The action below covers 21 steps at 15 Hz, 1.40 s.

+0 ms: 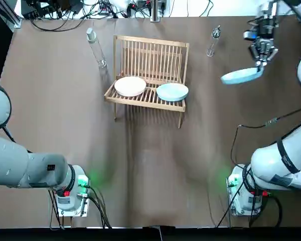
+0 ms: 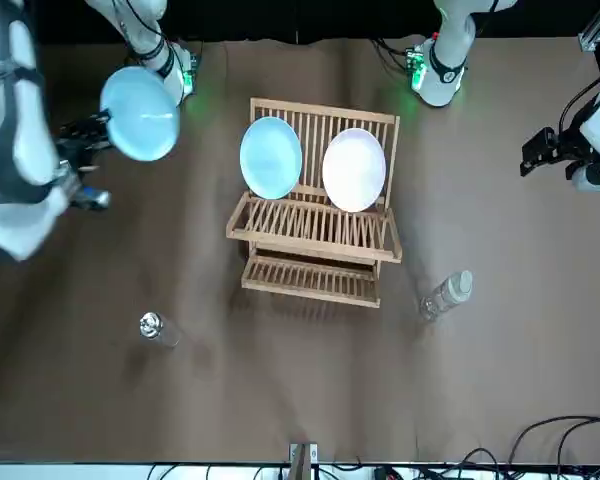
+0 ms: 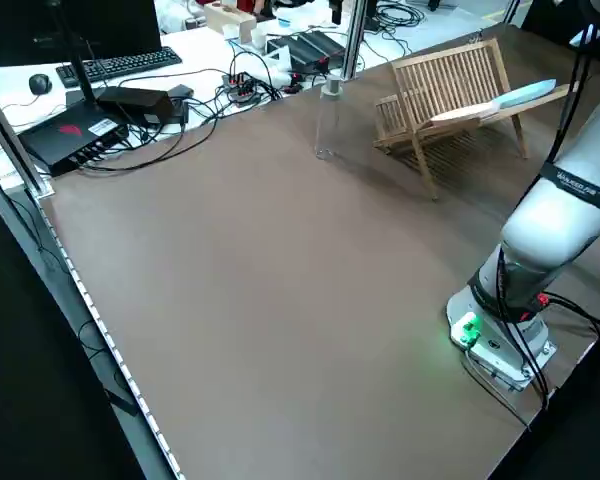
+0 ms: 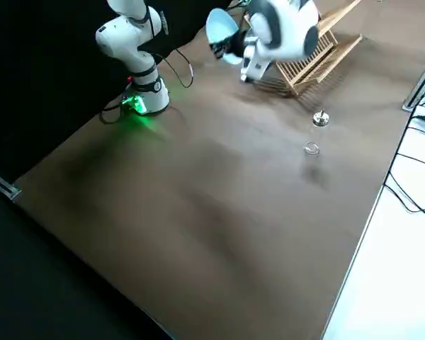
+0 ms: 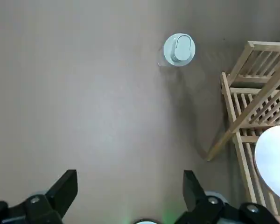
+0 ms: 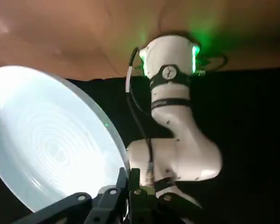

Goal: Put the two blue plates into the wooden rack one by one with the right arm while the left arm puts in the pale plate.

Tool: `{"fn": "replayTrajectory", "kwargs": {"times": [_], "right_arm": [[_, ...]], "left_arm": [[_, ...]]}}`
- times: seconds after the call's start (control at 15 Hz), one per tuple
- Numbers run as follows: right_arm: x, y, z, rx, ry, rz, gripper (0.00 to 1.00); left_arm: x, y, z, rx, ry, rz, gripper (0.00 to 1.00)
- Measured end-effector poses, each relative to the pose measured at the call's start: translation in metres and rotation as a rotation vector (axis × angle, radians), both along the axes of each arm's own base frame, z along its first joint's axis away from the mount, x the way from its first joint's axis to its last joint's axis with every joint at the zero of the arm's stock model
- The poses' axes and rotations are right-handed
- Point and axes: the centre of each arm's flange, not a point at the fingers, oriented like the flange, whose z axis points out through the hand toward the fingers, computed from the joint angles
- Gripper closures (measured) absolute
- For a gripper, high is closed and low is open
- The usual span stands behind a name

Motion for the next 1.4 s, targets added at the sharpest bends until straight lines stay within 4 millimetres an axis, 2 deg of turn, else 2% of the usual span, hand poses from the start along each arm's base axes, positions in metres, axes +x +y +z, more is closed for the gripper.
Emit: {"fn": "replayTrajectory", "kwargs": {"times": [0.2, 0.27, 0.33, 0.47, 0.73, 0.93, 1.07, 1.4], "right_arm": [[-0.019, 0.096, -0.004, -0.069, 0.05, 0.046, 0.97], [-0.025, 0.138, -0.005, -0.065, 0.083, -0.022, 0.97], [-0.025, 0.153, -0.006, -0.057, 0.095, -0.067, 0.97], [-0.027, 0.177, -0.013, -0.04, 0.11, -0.14, 0.97], [-0.033, 0.22, -0.048, -0.036, 0.092, -0.276, 0.97], [-0.043, 0.252, -0.065, -0.053, 0.078, -0.321, 0.97], [-0.046, 0.262, -0.07, -0.069, 0.063, -0.337, 0.97], [-0.046, 0.269, -0.082, -0.084, 0.043, -0.36, 0.96]], "left_arm": [[0.0, 0.0, 0.0, 0.0, 0.0, -0.002, 0.0], [0.0, 0.0, 0.0, 0.0, 0.0, -0.002, 0.0], [0.0, 0.0, 0.0, 0.0, 0.0, -0.002, 0.0], [0.0, 0.0, 0.0, 0.0, 0.0, -0.002, 0.0], [0.0, 0.001, 0.0, 0.0, 0.001, 0.0, 0.0], [0.0, 0.0, 0.0, 0.0, 0.001, -0.002, 0.0], [0.0, -0.001, 0.0, 0.0, 0.001, -0.003, 0.0], [0.0, -0.001, -0.001, 0.0, 0.001, -0.004, 0.0]]}}
